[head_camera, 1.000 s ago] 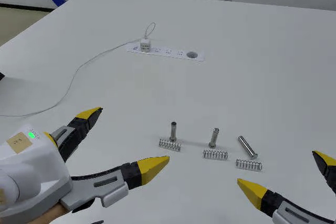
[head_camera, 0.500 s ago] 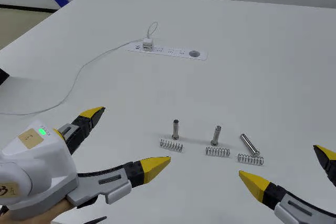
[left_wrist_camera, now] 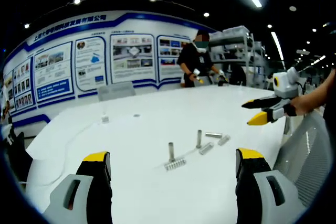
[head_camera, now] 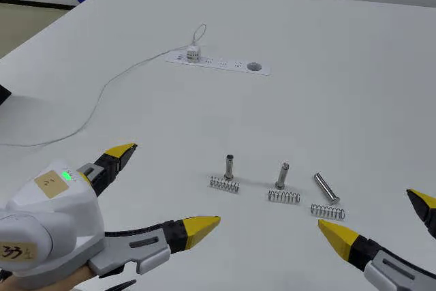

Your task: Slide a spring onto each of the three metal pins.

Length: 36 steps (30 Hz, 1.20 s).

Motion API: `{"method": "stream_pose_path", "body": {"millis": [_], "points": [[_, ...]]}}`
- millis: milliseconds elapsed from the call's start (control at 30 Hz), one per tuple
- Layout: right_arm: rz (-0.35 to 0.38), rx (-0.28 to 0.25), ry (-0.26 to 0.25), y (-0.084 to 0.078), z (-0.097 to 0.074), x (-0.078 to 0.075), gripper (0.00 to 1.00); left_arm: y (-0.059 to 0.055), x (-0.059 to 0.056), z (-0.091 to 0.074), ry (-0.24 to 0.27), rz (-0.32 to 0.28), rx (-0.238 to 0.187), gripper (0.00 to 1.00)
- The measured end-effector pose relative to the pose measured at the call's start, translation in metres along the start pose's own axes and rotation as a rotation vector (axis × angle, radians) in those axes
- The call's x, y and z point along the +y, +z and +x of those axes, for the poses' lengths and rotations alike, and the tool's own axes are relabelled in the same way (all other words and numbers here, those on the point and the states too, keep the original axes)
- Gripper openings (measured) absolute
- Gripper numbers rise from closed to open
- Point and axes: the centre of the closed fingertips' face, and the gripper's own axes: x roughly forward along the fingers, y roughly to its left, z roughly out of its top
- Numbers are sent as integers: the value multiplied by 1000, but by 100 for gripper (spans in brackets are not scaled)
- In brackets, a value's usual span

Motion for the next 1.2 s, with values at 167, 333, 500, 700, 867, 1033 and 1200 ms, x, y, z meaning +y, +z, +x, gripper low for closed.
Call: {"method": "stream_pose_path", "body": {"millis": [167,333,500,700,867,1033,1200], "points": [[20,48,-1,-5,5,-4,84,-3,-1,0,-7,3,12,100],[39,59,-9,-4,10,-9,82,-3,-1,1,-10,-11,11,100],[57,74,32,-2,17,-10,62,-5,3,0,0,-44,15,100],[48,95,27,0,31,-17,60,-7,7,-1,14,-68,20,100],[49,126,44,-1,47,-21,60,-9,4,0,5,-61,35,100],[26,194,60,-10,66,-28,59,-12,0,0,-8,-53,53,100],[-29,235,82,-17,81,-28,55,-14,0,0,-8,-53,63,100]]}}
